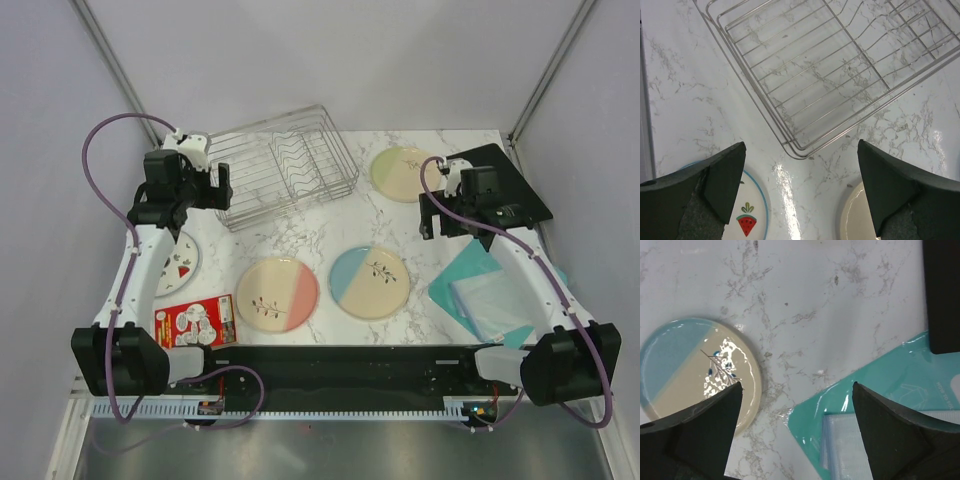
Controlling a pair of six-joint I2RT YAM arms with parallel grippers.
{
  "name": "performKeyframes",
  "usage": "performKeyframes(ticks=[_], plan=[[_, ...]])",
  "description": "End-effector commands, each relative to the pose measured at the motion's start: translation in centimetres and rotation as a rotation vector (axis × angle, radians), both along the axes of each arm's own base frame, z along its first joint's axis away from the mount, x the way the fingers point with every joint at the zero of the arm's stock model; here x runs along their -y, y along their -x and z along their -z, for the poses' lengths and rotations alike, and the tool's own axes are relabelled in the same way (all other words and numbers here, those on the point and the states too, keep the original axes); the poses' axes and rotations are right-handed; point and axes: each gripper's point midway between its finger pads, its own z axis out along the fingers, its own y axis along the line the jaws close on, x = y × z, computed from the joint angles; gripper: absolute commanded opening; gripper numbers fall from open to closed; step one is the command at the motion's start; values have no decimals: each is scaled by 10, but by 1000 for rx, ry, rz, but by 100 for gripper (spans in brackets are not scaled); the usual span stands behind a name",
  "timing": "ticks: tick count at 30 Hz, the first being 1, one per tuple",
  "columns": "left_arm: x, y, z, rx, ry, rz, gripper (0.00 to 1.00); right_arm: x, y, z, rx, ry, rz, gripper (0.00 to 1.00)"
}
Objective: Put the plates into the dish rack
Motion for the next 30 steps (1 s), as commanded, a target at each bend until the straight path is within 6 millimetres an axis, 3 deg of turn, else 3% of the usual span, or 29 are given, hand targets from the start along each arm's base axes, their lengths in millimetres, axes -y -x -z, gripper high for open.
performKeyframes(ticks=[1, 2, 3, 5, 9, 12, 14, 20, 26, 27, 30], plan=[[-13, -20, -22, 60, -120, 9, 100, -21, -18, -7, 21, -219, 52, 98], [-16, -23, -16, 44, -127, -3, 100, -45, -10, -8, -24, -382, -31, 98], [-19, -28, -8, 21, -131, -23, 100, -62, -6, 5, -66, -490, -52, 98], [-19, -34, -1, 0, -118, -36, 100, -86, -4, 13, -96, -524, -134, 98], [-24, -49, 3, -19, -106, -78, 100, -96, -47, 0, -22, -564, -121, 98], [-22, -58, 8, -36, -93, -77, 99, -114, -65, -7, -10, -588, -123, 98], [-22, -64, 17, -59, -86, -81, 98, -136, -67, -14, -6, -588, -190, 97], [-29, -80, 33, -102, -71, -160, 87, -181, -75, -5, -47, -615, -271, 96], [-41, -79, 61, -176, -67, -267, 82, -225, -103, -8, -27, -682, -285, 93], [-45, -78, 67, -191, -67, -292, 79, -230, -107, -10, -22, -694, -280, 93], [-46, -77, 79, -222, -48, -319, 60, -239, -120, -8, -23, -716, -277, 93]])
